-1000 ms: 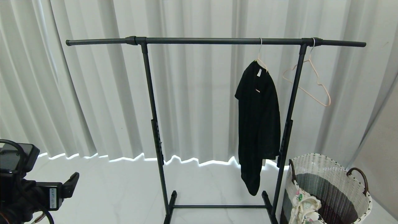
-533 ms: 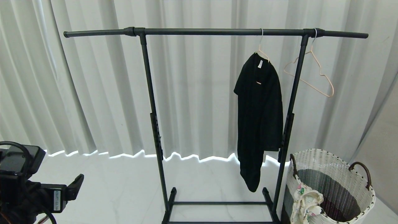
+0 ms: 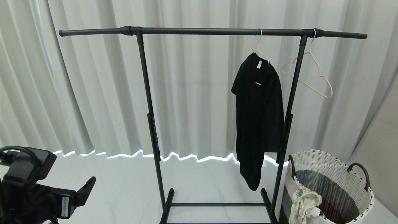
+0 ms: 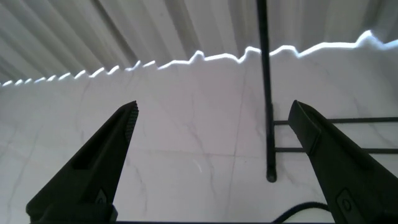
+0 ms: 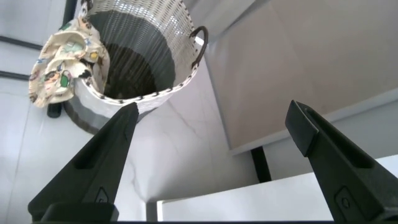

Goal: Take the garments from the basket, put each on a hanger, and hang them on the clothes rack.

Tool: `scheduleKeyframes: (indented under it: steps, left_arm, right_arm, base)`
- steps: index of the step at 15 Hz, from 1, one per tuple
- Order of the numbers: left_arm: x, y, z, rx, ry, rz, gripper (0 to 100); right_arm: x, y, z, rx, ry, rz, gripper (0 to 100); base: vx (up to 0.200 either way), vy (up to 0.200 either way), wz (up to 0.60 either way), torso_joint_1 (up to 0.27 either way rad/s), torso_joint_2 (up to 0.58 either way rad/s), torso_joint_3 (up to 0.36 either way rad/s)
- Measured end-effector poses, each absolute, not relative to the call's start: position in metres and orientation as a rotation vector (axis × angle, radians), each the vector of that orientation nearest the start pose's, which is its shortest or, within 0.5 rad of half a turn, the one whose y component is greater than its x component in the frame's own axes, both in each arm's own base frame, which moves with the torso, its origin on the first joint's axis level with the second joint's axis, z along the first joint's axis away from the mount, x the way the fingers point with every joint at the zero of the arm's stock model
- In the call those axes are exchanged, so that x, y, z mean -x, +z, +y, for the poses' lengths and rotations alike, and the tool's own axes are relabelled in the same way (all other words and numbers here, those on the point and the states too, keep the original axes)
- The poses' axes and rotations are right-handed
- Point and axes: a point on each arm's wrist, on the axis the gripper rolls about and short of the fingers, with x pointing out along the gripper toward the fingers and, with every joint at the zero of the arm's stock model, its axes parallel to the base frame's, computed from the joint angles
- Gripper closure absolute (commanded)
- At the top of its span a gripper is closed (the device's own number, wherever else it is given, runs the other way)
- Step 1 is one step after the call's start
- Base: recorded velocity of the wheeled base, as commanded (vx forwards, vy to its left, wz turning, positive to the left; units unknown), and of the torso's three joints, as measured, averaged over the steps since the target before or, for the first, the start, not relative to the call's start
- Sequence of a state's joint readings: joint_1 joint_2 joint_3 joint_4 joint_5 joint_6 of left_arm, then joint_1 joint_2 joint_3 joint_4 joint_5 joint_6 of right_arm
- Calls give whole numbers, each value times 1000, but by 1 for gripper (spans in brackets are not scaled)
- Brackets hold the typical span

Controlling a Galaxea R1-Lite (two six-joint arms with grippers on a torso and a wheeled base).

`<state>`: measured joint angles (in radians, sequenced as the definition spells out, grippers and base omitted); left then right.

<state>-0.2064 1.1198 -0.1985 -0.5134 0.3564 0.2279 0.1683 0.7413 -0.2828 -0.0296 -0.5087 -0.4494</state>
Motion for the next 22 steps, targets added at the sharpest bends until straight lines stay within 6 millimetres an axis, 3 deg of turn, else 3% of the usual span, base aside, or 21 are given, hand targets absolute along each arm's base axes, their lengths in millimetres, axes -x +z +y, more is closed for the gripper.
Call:
scheduleKeyframes:
  steps: [3, 7, 10, 17, 22]
  left_arm:
    - [-124, 136, -20, -339, 87, 400, 0]
    - [-122, 137, -20, -335, 85, 388, 0]
    - [-115, 141, -23, -320, 9, 345, 0]
    - [-108, 140, -24, -352, -25, 324, 0]
    - [-109, 143, -24, -367, -28, 313, 0]
  right_arm:
    - [-60, 150, -1, 582, -236, 478, 0]
    - [-60, 149, 3, 575, -128, 460, 0]
    - [-64, 154, 7, 546, 6, 396, 0]
    - [-88, 157, 15, 530, 62, 370, 0]
    - [-91, 141, 17, 533, 139, 443, 0]
  base:
    - [0, -200, 0, 1, 5, 2]
    - [0, 0, 0, 0, 0, 0]
    - [200, 0, 0, 1, 4, 2]
    - [200, 0, 0, 4, 1, 4]
    - [80, 0, 0, 0, 0, 2]
